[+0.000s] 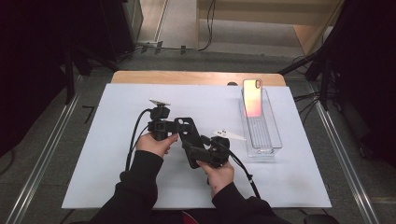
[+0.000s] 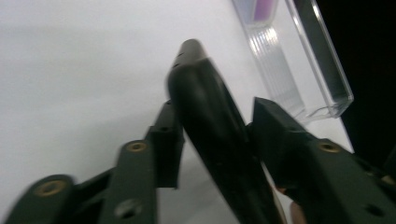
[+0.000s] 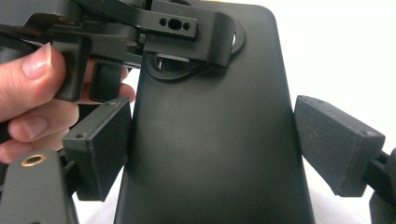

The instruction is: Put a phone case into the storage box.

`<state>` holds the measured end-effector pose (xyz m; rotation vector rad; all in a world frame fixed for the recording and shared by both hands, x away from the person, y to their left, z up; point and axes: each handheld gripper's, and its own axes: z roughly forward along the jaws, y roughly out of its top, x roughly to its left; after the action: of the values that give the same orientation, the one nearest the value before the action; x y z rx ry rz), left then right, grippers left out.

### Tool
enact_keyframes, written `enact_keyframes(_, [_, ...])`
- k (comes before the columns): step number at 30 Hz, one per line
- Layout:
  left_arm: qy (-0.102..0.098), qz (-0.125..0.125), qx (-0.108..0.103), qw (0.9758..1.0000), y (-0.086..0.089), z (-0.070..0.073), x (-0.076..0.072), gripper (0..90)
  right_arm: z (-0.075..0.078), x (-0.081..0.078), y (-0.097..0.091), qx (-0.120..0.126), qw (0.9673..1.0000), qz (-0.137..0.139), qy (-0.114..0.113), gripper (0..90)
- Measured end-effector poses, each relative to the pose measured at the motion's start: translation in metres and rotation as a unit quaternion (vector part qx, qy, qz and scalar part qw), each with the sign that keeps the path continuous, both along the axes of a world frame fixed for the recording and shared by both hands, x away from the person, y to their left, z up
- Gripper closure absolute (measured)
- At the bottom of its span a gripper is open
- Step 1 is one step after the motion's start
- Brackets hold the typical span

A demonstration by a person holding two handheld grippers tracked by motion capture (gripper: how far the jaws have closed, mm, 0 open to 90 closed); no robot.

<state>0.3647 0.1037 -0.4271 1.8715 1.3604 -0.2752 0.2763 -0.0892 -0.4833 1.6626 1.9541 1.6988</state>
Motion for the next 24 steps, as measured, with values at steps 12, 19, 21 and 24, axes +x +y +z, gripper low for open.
enact_keyframes(12, [0.024,-0.002,-0.044,0.9987,0.001,0.004,0.000,79.2,-0.001,-0.001,0.004,-0.012,0.9998,-0.001,-0.018,12.4])
enact_keyframes(19, [0.031,-0.004,-0.058,0.9978,0.002,0.006,-0.001,82.6,-0.001,-0.001,0.006,-0.022,0.9992,0.002,-0.032,11.6])
enact_keyframes(21, [0.026,-0.004,-0.056,0.9981,0.001,0.008,-0.002,82.7,0.000,-0.001,0.005,-0.020,0.9993,0.005,-0.030,11.3])
enact_keyframes(24, [0.014,-0.012,-0.046,0.9988,0.001,0.012,-0.003,82.6,0.002,0.003,0.003,-0.013,0.9995,0.022,-0.020,10.8])
